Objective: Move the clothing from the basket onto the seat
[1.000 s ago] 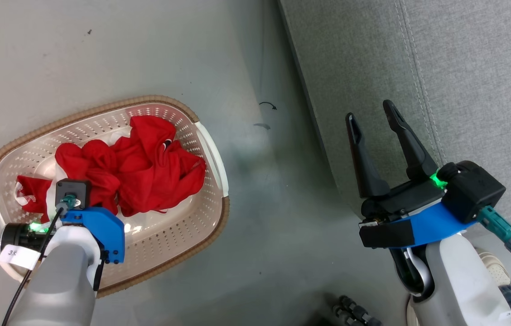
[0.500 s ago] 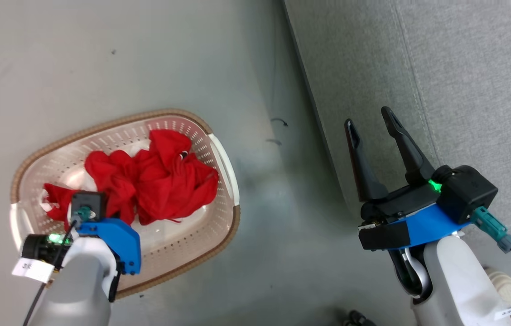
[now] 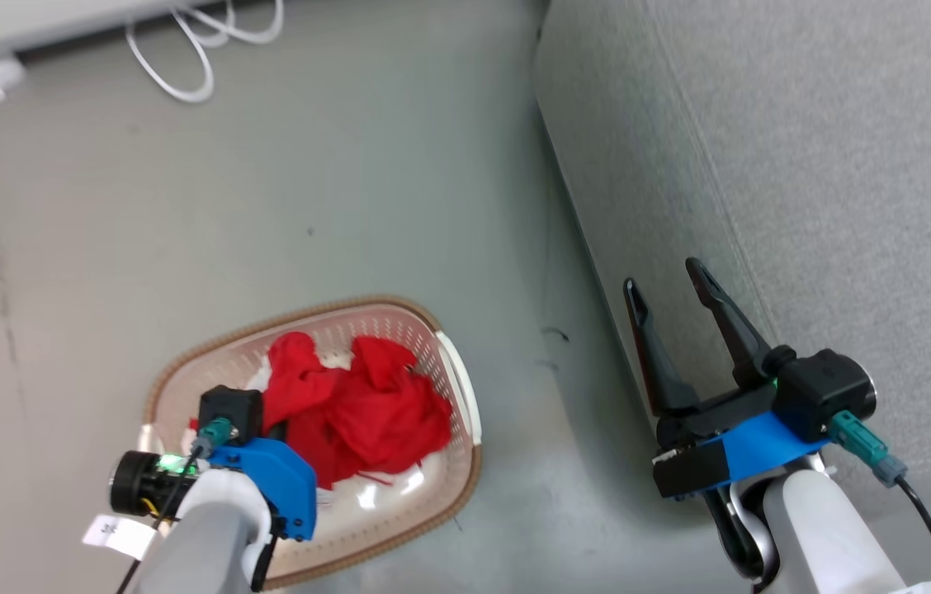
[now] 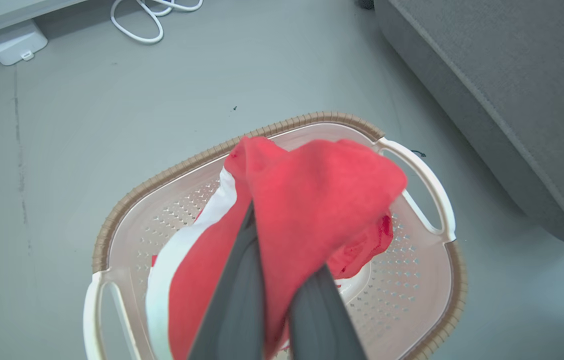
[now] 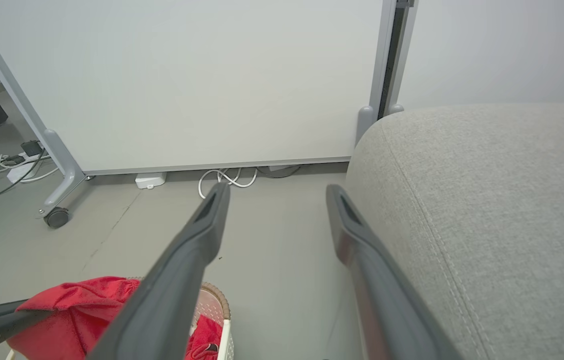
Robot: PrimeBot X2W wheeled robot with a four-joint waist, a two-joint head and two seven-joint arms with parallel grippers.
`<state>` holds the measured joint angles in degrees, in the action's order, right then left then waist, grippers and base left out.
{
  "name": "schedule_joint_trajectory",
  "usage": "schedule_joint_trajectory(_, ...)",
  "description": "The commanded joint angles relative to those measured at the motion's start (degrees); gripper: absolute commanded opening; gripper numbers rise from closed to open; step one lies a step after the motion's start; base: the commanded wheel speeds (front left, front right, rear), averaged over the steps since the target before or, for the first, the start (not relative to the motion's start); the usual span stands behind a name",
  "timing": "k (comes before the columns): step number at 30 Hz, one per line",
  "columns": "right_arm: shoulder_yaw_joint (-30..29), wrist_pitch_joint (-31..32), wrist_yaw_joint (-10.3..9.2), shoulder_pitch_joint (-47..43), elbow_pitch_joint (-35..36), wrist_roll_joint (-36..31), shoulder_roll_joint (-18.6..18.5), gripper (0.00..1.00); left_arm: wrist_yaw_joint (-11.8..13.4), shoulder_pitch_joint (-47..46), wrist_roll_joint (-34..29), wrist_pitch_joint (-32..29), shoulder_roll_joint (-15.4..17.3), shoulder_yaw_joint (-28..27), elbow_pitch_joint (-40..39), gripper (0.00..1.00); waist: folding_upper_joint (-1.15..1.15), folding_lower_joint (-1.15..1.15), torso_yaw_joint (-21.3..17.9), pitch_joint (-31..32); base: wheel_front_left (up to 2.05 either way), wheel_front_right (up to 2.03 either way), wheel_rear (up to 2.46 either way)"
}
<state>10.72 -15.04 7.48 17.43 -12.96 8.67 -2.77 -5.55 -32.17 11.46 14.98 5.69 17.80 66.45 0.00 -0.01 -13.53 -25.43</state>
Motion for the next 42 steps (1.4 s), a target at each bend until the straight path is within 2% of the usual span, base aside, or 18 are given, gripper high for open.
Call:
schedule_joint_trajectory(1, -0.17, -0.11, 0.03, -1.15, -0.51, -0.48, -0.20, 1.00, -0.22, 1.59, -0.26, 0.28, -0.40, 0.50, -2.41, 0.00, 0.00, 0.01, 2.08, 4.82, 0.00, 0.00, 0.00)
schedule_joint_trajectory(10, -0.90, 1.13, 0.03, -3.76, -0.78, -1.10, -0.19, 1.00, -1.07, 4.21, -0.22, 0.29, -1.94, 2.68, -11.23, 0.00, 0.00, 0.01, 4.17, 11.14, 0.00, 0.00, 0.00)
schedule_joint_trajectory(19, -1.25, 2.29, 0.03, -5.55, 0.18, -1.36, -0.19, 1.00, -1.54, 2.42, 0.96, 0.30, -2.65, 5.68, -18.70, 0.00, 0.00, 0.01, 5.93, 14.65, 0.00, 0.00, 0.00)
schedule_joint_trajectory(24, -1.43, 3.03, 0.03, -6.15, 0.81, -1.35, -0.19, 1.00, -1.83, -0.21, 2.38, 0.30, -2.79, 10.32, -21.48, 0.00, 0.00, 0.01, 6.59, 15.96, 0.00, 0.00, 0.00)
schedule_joint_trajectory(32, -0.72, 3.66, 0.03, -7.20, 0.56, -0.76, -0.18, 1.00, -1.95, -5.99, 9.24, -0.58, -2.76, 18.44, -26.13, 0.00, 0.00, 0.01, 7.32, 18.09, 0.00, 0.00, 0.00)
schedule_joint_trajectory(42, 0.45, 4.93, 0.03, -7.68, 0.71, -0.61, -0.19, 1.00, 0.62, -12.17, 17.03, -1.46, -2.78, 28.04, -30.40, 0.00, 0.00, 0.01, 8.35, 19.98, 0.00, 0.00, 0.00)
